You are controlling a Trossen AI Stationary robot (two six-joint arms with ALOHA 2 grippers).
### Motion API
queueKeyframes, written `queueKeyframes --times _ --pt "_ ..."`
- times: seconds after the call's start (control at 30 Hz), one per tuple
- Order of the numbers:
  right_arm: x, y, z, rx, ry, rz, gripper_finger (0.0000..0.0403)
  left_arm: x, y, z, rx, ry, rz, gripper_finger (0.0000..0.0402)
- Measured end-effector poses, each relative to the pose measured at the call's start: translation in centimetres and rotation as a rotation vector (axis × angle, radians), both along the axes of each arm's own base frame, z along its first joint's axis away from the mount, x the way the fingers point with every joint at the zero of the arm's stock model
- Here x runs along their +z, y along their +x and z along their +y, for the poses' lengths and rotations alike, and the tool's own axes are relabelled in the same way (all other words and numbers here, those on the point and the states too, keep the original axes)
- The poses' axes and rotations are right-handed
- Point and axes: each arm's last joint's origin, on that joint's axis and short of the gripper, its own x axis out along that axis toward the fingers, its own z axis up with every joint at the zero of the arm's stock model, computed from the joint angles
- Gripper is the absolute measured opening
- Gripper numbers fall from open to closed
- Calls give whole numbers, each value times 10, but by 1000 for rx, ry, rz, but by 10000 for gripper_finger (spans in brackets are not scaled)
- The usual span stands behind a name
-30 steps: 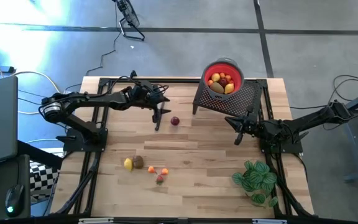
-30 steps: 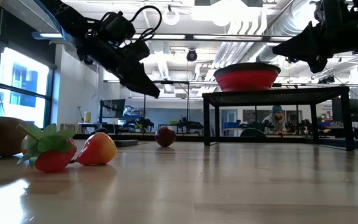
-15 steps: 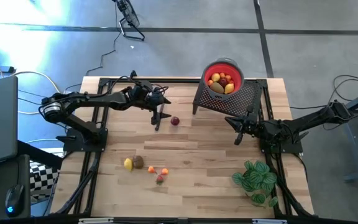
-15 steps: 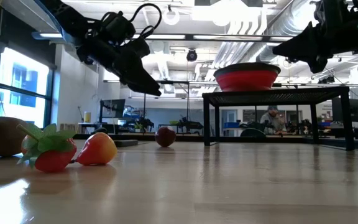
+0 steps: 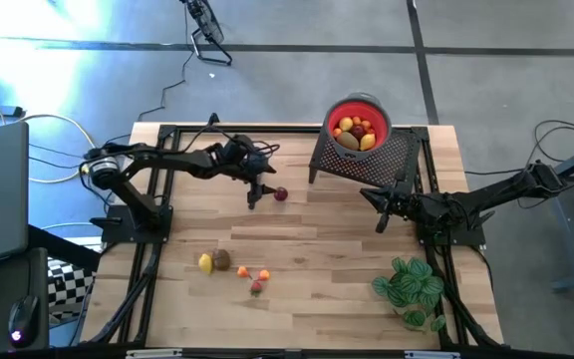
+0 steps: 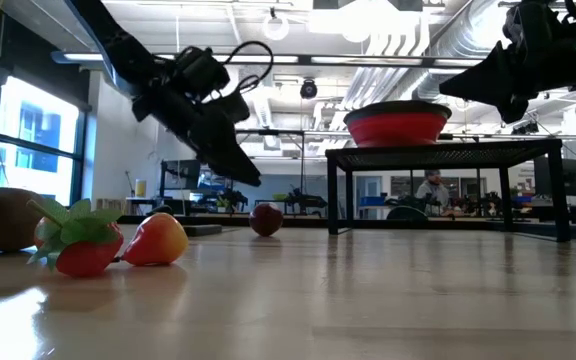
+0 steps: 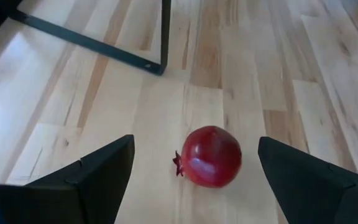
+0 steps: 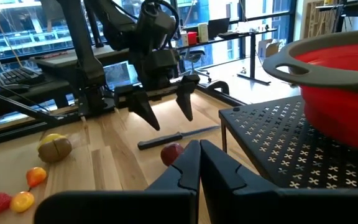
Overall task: Pick & Place Fruit
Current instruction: Put the red pomegranate into the red strainer bowl on the shelf
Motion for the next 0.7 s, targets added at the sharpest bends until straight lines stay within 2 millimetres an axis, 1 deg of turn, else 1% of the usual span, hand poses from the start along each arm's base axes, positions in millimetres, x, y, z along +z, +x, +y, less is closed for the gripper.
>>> queueKeyframes --times 0.2,0.27,0.57,0.7 --pt "0 0 0 0 0 1 2 -7 4 1 11 -21 -2 337" --pt "0 0 0 0 0 1 2 -8 6 -2 2 -24 1 337" --pt "0 0 0 -1 -1 4 2 -4 14 -14 -42 3 -42 337" --pt "-1 0 0 -1 -3 12 2 -3 15 -16 -42 13 -52 337"
